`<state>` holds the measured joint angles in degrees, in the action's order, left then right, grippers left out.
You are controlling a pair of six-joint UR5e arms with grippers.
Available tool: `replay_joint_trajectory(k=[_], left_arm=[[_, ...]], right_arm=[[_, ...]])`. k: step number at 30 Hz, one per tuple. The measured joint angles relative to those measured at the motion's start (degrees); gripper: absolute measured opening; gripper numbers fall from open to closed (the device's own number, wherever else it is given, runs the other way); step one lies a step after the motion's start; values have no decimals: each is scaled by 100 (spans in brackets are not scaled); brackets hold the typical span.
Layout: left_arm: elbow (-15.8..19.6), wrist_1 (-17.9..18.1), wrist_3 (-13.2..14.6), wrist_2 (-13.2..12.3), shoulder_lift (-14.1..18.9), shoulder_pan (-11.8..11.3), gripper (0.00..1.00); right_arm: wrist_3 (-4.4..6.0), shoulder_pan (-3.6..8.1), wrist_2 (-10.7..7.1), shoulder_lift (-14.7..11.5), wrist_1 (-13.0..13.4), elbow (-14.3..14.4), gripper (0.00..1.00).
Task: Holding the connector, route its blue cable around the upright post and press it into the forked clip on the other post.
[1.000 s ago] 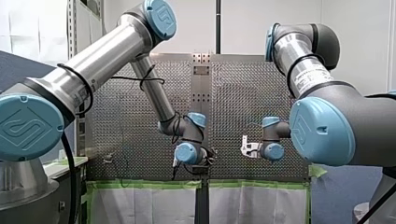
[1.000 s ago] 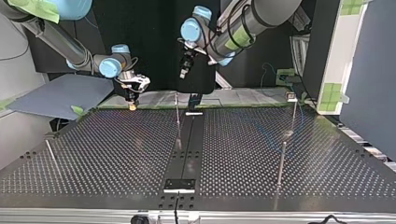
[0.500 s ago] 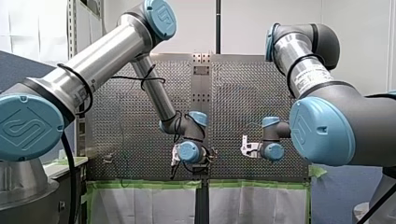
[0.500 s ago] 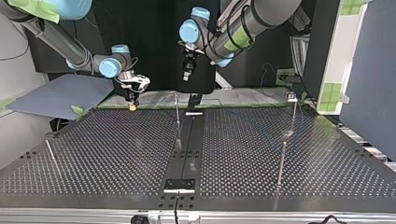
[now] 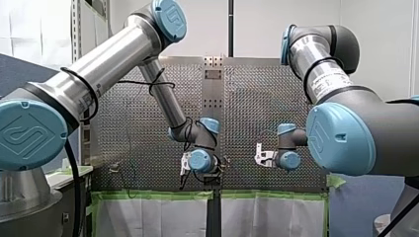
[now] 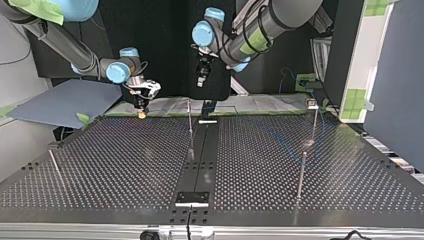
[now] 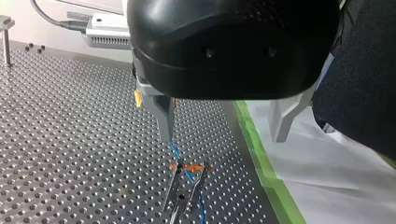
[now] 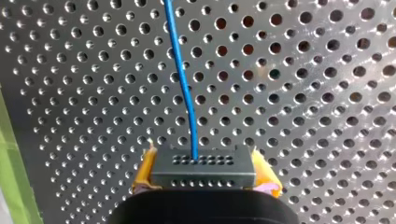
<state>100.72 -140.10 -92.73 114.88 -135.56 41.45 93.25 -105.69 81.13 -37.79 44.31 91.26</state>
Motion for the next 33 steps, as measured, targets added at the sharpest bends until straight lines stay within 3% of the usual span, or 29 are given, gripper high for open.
replay_joint_trajectory(k=[17,33], left_arm=[[6,-121,0,346,-1,14,100],[5,-133,1,390,-2,21,100]], right_arm=[[-12,-11,0,3,-35,-1,0],[-16,-12,-3,3,-44,1,0]])
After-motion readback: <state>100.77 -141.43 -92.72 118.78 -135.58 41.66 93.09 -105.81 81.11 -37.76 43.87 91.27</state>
